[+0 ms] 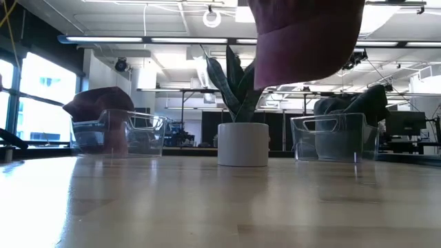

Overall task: Pick & Place hat
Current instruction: Put the red cap into the left transparent bin

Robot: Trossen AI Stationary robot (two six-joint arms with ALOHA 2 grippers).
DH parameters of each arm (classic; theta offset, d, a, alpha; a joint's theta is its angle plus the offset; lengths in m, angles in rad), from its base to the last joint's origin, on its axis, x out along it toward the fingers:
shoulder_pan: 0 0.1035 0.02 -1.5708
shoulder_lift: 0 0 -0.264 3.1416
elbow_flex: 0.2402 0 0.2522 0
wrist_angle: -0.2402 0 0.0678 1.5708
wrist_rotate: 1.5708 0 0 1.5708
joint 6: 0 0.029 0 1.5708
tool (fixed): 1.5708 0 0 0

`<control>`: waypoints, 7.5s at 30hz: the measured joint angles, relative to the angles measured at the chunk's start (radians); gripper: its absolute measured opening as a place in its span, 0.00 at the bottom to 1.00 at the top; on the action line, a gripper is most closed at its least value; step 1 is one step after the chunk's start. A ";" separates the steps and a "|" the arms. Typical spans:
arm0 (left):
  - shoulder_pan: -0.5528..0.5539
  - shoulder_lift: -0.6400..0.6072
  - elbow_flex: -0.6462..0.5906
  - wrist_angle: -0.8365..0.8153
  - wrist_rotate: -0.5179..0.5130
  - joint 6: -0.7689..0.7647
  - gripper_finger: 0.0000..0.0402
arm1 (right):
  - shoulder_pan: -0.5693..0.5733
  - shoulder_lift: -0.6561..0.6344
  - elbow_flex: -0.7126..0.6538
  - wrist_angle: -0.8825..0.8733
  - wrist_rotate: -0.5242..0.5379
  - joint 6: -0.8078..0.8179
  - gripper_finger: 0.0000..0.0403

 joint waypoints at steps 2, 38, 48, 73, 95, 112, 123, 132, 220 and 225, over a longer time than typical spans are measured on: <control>0.000 0.052 0.004 0.089 0.061 0.008 0.24 | 0.002 0.001 0.000 0.010 -0.005 0.016 0.02; -0.110 0.256 0.000 0.197 0.134 -0.083 0.54 | 0.044 -0.001 0.000 0.030 -0.030 0.042 0.04; -0.109 0.275 0.002 0.169 0.257 -0.079 0.03 | 0.044 0.000 0.000 0.001 -0.064 0.069 0.07; 0.040 0.168 0.002 -0.096 0.267 -0.115 0.00 | 0.241 -0.077 0.000 -0.266 0.381 -0.007 0.41; 0.040 0.148 0.002 0.388 0.088 -0.611 0.00 | -0.058 -0.443 0.000 -0.406 0.198 -0.664 0.65; 0.040 0.209 0.002 0.402 0.038 -0.784 0.00 | -0.319 -0.242 0.000 -0.360 -0.348 -0.907 0.58; 0.040 0.199 0.002 0.239 0.013 -0.672 0.00 | -0.333 -0.234 0.000 -0.353 -0.514 -0.912 0.03; 0.045 0.199 0.002 0.164 0.156 -0.466 0.21 | -0.333 -0.230 0.000 -0.309 -0.504 -0.811 0.02; 0.043 0.173 0.515 -0.475 -0.566 -0.594 0.02 | -0.386 -0.473 0.000 -0.480 -0.128 -0.724 0.32; 0.057 0.112 0.516 -0.654 -0.891 -0.622 0.02 | -0.385 -0.495 0.000 -0.534 -0.103 -0.760 0.32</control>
